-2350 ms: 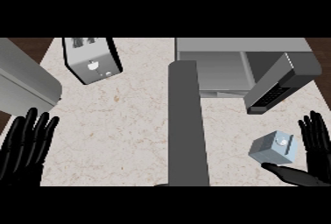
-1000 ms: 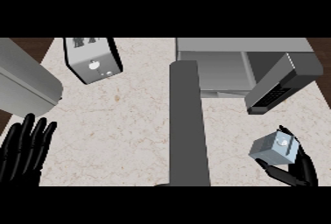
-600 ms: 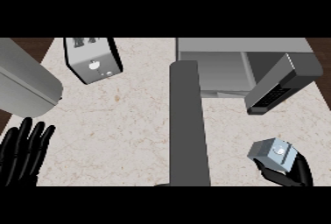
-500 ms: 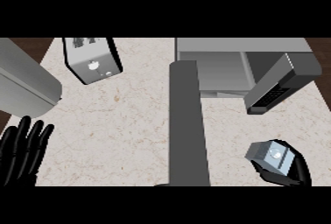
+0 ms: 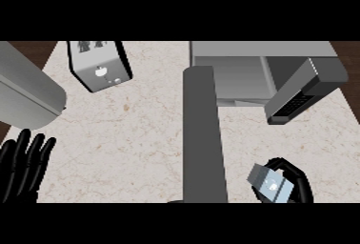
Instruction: Pick up the milk, place it into the microwave and close the microwave
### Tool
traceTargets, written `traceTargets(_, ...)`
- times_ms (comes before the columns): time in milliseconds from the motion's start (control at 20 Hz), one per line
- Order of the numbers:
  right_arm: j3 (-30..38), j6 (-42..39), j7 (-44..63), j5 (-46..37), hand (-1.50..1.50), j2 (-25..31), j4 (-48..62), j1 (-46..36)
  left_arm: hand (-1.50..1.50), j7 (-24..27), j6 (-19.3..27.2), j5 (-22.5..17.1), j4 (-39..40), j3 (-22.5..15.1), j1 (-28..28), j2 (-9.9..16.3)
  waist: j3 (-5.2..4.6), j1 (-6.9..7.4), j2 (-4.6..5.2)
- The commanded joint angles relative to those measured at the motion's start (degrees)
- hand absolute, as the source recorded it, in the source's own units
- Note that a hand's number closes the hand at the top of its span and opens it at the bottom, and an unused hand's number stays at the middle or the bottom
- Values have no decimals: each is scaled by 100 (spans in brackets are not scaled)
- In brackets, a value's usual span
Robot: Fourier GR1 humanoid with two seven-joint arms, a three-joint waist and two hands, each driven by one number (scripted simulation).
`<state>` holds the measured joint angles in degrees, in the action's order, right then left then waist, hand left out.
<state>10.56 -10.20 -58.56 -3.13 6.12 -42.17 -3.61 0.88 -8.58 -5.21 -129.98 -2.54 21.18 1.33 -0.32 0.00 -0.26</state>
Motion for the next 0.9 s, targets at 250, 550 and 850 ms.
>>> traceTargets(250,-822,855,292,111,150,-600,-1151,229,-150,68,-107,-66,245,210,-38,8,31,14,20)
traceTargets(550,-1324,1574,1533,246,150,-609,-2196,-240,-150,-52,-207,-418,148,625,-71,160,30,32,20)
traceTargets(850,-1534,2727,2145,2,150,-610,-1575,-1284,-150,-301,-247,-521,8,628,-38,152,34,74,33)
